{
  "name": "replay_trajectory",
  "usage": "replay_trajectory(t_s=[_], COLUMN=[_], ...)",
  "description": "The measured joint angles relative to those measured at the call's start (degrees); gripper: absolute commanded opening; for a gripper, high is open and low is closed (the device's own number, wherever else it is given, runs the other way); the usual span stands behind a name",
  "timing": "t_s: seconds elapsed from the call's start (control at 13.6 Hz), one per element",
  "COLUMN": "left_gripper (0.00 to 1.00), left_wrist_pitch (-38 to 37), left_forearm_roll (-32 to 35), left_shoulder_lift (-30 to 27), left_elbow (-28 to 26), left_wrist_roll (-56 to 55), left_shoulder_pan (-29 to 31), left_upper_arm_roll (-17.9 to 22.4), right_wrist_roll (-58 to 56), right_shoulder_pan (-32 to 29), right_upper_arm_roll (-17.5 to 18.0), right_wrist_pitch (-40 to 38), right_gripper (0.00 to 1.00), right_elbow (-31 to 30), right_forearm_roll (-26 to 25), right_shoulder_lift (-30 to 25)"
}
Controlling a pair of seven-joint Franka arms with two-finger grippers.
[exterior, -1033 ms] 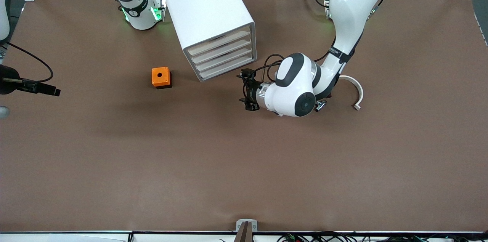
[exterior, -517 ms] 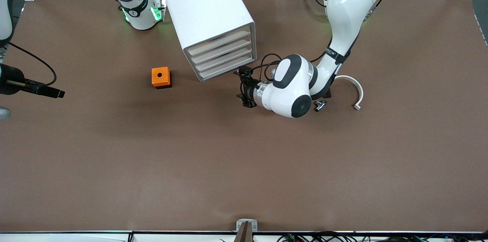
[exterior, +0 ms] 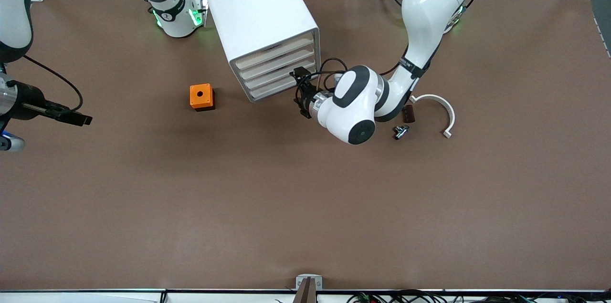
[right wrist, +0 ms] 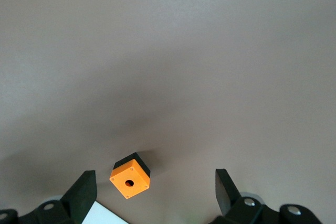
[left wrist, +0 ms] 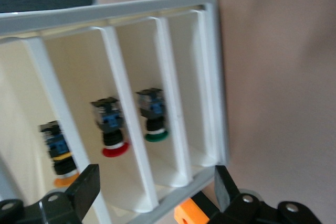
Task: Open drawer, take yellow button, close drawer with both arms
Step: 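Grasp the drawer front with the left gripper, then pull the drawer open with the left gripper while the right gripper approaches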
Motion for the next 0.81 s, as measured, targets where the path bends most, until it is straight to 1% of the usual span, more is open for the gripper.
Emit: replay_trajectory(t_s=[0.07,0.15,0.3,0.44,0.66,0.81], left_gripper=[0.84,0.82,0.73,0.71,0.69,0.57], left_wrist_pitch=[-0.86,-1.26,-2.07,-4.23,-6.75,-7.55], left_forearm_roll=[-1.7,-3.58,-6.4,-8.11,-11.33,-11.97], left_shoulder_lift=[0.01,0.06,0.27,1.16,2.89,3.16], left_elbow=[0.0,0.0,0.0,-0.03,-0.03,-0.03], left_wrist_roll=[-0.95,-2.46,-4.8,-5.54,-5.57,-5.57], left_shoulder_pan=[0.0,-0.02,-0.05,-0.3,-1.3,-2.34], left_upper_arm_roll=[0.02,0.02,0.01,0.0,-0.04,-0.05], right_wrist_roll=[0.25,0.3,0.31,1.41,7.44,11.2], right_shoulder_pan=[0.2,0.21,0.21,0.42,2.79,4.86], right_upper_arm_roll=[0.0,-0.01,-0.06,-0.05,0.0,0.06], right_wrist_pitch=[0.0,0.0,0.04,0.09,0.76,1.19], right_gripper=[1.0,1.0,1.0,1.0,1.0,1.0], right_elbow=[0.0,0.0,0.0,0.0,0.06,0.06], right_forearm_roll=[0.0,0.0,0.0,0.01,0.03,0.03], right_shoulder_lift=[0.0,0.0,0.0,0.0,0.0,0.0])
